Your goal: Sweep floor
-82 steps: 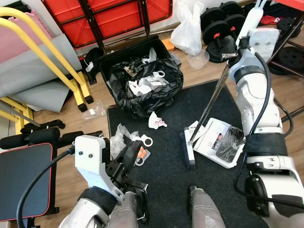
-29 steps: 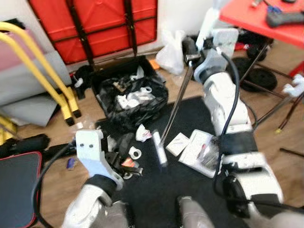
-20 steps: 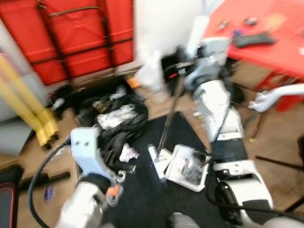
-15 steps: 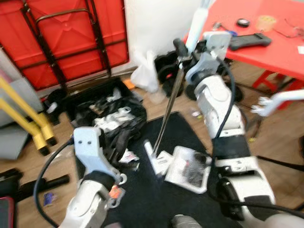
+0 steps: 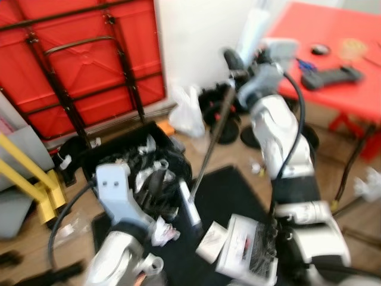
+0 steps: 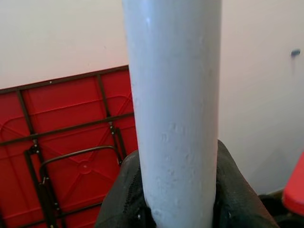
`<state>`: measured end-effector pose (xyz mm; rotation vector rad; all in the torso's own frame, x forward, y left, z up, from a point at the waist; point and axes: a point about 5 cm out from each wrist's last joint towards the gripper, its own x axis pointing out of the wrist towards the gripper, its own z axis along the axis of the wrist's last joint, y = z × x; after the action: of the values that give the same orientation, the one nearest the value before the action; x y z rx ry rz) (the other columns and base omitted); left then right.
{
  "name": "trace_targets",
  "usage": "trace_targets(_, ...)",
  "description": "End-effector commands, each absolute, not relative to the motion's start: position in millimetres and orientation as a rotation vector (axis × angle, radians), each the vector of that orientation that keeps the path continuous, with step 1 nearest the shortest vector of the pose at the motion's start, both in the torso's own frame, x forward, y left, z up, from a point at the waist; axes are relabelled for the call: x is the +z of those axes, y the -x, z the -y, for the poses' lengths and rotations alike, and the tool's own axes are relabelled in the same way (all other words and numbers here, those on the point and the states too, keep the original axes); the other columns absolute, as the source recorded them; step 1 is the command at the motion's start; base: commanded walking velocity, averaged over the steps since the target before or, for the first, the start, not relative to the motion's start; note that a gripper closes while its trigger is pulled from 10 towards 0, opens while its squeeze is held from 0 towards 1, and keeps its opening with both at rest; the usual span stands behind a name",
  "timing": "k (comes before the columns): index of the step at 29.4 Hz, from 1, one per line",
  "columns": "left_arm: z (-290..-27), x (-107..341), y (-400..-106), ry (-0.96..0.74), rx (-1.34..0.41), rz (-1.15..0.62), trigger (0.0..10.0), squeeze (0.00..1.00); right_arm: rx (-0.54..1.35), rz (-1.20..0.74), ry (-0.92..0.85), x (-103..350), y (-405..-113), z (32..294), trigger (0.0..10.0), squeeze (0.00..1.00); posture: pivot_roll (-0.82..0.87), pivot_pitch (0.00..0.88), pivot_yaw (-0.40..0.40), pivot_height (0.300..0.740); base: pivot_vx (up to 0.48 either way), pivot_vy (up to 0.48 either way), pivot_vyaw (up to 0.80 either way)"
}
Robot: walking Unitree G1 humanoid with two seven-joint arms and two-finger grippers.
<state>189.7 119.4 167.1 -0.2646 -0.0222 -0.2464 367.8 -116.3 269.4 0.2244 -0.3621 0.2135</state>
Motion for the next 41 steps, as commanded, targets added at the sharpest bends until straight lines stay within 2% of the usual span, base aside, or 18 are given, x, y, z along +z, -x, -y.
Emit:
trace_targets(1, -115.3, 167.7, -185.8, 0.283, -0.283, 0.012, 10.0, 0.0, 0.21, 0.344, -0.298, 265.3, -367.3, 117.4, 10.0, 0.0, -0.11, 0.154, 0.001, 0.74, 0.0, 0.0, 0.0)
trace_targets(9, -114.2, 170.5, -180.3, 0.292, -0.298, 0.006, 10.0, 0.0, 0.18, 0.262, -0.36, 249.4, -362.9, 113.7, 10.0, 0.0, -0.1, 0.181, 0.011, 0.74, 0.0, 0.0, 0.0)
trace_targets(13, -110.7, 172.7, -173.7, 0.279, -0.341, -0.008, 10.0, 0.0, 0.058, 0.163, -0.379, 231.0, -363.2, 121.4, 10.0, 0.0, -0.1, 0.205, 0.027, 0.74, 0.0, 0.0, 0.0)
trace_targets(20, -109.1, 175.1, -168.3, 0.275, -0.366, -0.017, 10.0, 0.0, 0.021, 0.148, -0.371, 229.5, -359.3, 122.2, 10.0, 0.0, -0.09, 0.22, 0.033, 0.74, 0.0, 0.0, 0.0)
trace_targets(26, -108.8, 177.6, -164.4, 0.289, -0.378, -0.023, 10.0, 0.0, -0.013, 0.166, -0.256, 236.1, -355.3, 125.8, 10.0, 0.0, -0.09, 0.24, 0.038, 0.74, 0.0, 0.0, 0.0)
trace_targets(29, -108.6, 180.4, -162.7, 0.293, -0.38, -0.022, 10.0, 0.0, -0.069, 0.189, -0.19, 240.3, -355.4, 136.1, 10.0, 0.0, -0.09, 0.255, 0.036, 0.74, 0.0, 0.0, 0.0)
trace_targets(41, -106.9, 186.1, -160.0, 0.307, -0.393, -0.023, 10.0, 0.0, -0.112, 0.237, -0.092, 249.8, -357.1, 146.7, 10.0, 0.0, -0.09, 0.282, 0.037, 0.74, 0.0, 0.0, 0.0)
